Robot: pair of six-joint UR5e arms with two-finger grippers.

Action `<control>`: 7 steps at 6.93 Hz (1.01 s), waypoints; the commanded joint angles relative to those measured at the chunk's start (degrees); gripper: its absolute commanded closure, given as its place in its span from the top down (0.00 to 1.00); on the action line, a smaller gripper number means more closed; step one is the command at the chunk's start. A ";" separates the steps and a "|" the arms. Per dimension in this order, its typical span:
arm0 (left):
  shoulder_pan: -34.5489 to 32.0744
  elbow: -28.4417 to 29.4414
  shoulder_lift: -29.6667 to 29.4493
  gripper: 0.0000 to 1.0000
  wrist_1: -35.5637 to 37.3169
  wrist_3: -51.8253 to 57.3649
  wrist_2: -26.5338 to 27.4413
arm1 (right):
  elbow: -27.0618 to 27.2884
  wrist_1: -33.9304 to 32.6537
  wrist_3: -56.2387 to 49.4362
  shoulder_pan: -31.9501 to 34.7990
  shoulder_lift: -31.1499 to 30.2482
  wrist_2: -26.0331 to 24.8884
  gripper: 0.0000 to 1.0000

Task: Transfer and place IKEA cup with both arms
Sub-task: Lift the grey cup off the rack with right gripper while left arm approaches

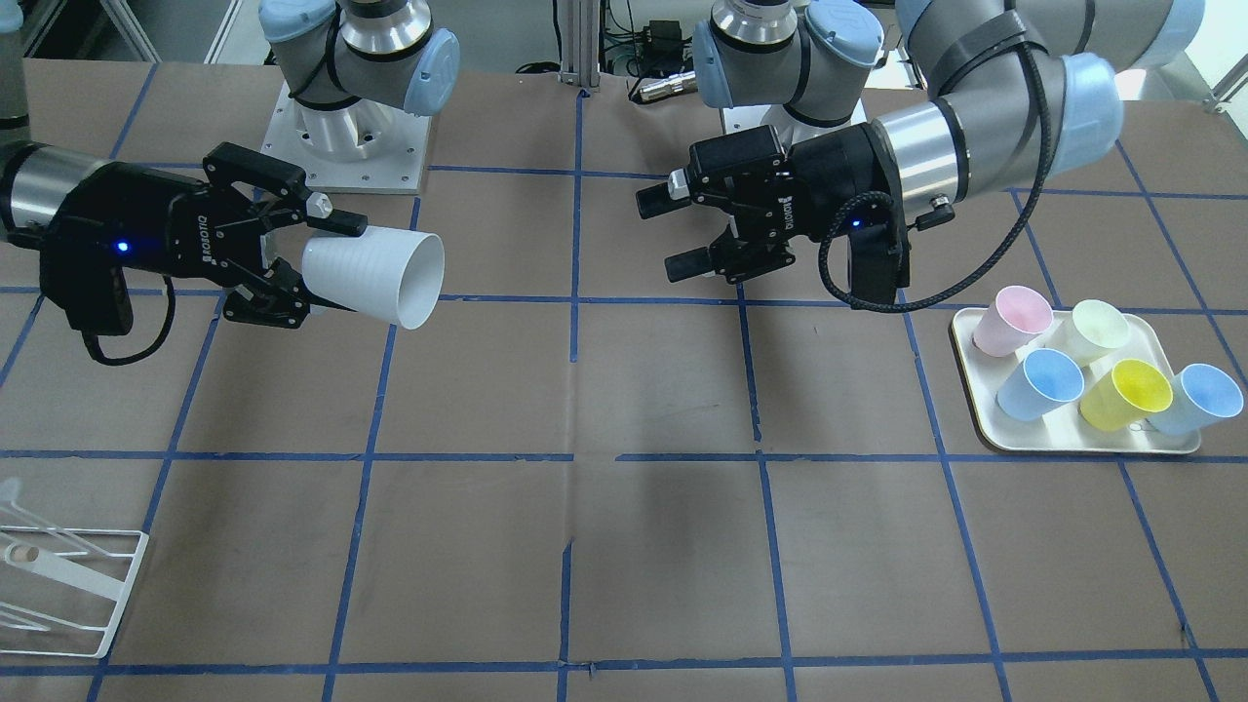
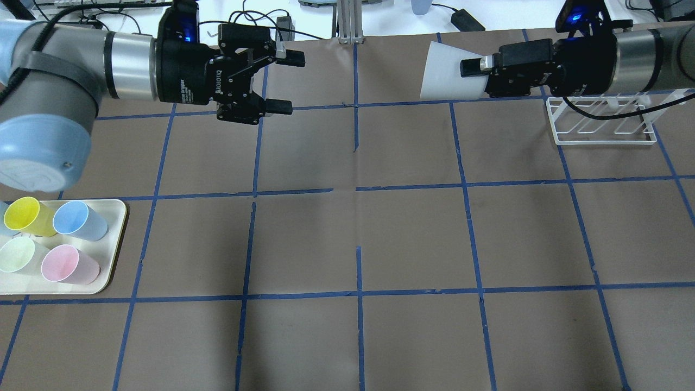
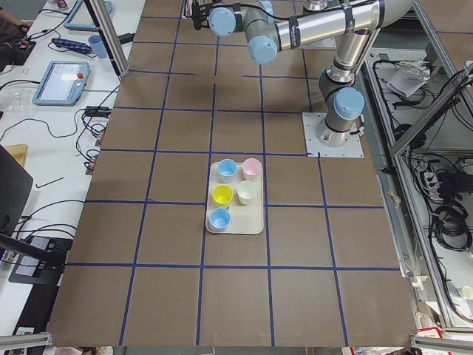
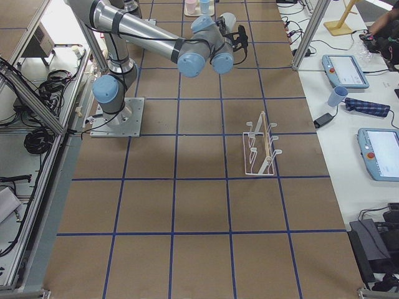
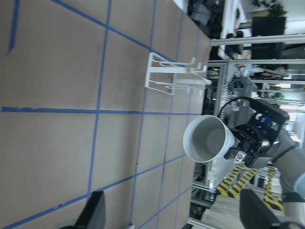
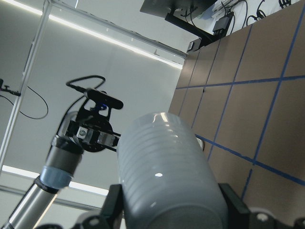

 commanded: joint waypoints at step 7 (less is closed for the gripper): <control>-5.04 1.78 -8.91 1.00 6.59 -5.78 -10.03 | 1.57 7.59 -0.21 10.19 -1.01 10.74 0.40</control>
